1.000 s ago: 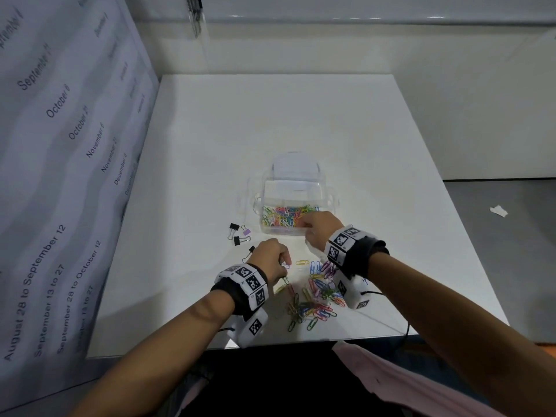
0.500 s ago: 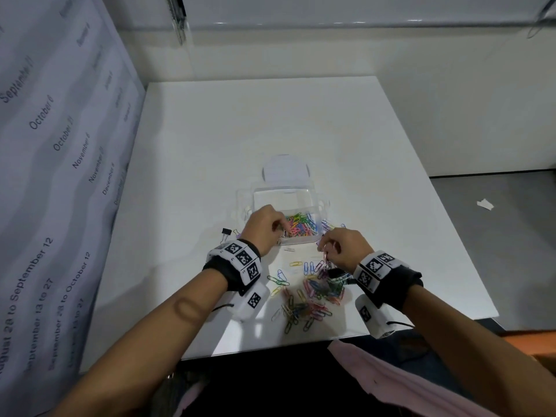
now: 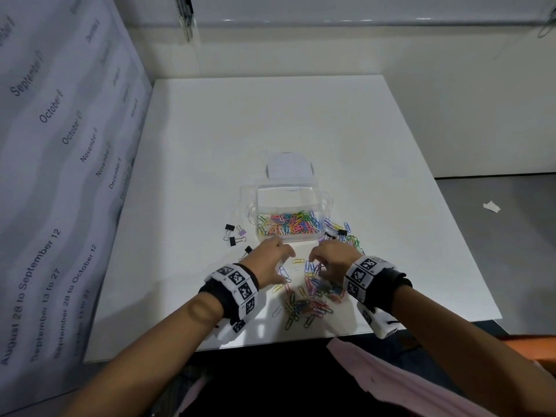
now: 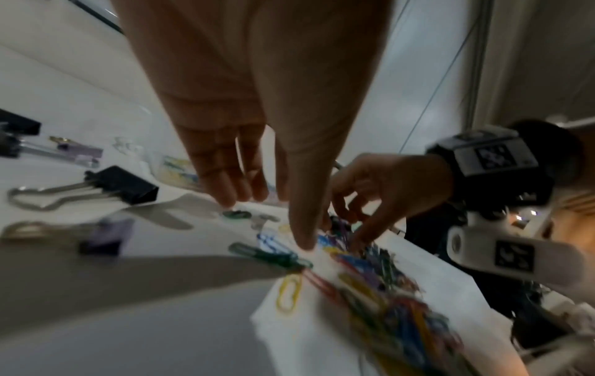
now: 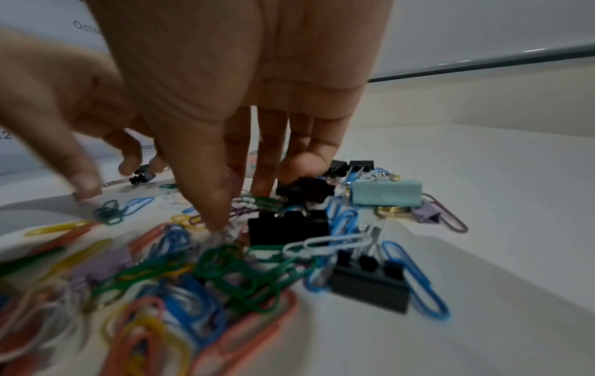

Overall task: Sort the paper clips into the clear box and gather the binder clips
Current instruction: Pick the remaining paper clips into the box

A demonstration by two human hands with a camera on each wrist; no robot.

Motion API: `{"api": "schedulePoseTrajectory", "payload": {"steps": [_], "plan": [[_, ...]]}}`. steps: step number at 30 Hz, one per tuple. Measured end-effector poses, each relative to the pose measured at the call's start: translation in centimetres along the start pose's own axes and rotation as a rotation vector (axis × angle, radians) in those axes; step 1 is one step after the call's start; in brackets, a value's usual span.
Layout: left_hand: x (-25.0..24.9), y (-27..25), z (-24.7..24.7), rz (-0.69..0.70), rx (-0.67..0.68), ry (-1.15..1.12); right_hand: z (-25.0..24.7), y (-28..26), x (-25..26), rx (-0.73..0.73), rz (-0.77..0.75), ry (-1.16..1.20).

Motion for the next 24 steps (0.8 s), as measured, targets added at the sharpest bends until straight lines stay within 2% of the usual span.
{"api": "schedulePoseTrajectory", "payload": {"steps": [3, 13, 24], "plan": [[0.3, -0.3, 1.2, -0.017, 0.029, 0.044, 0.3, 0.5, 0.2, 0.029, 0.014, 0.008], [-0.3, 1.0, 2.2, -0.108, -0.066, -0.044, 0.5, 0.8, 0.9, 0.028, 0.090, 0.060], [0.2, 1.0, 1.7, -0.101, -0.117, -0.037, -7.5, 2.3, 0.1, -0.381, 0.115, 0.356]]}}
Point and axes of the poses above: each hand's wrist, its own y-axis towards the middle knuckle, its own z-axis out of the palm, x = y × z, the point moved 5 cm from there along y, towards the middle knuckle
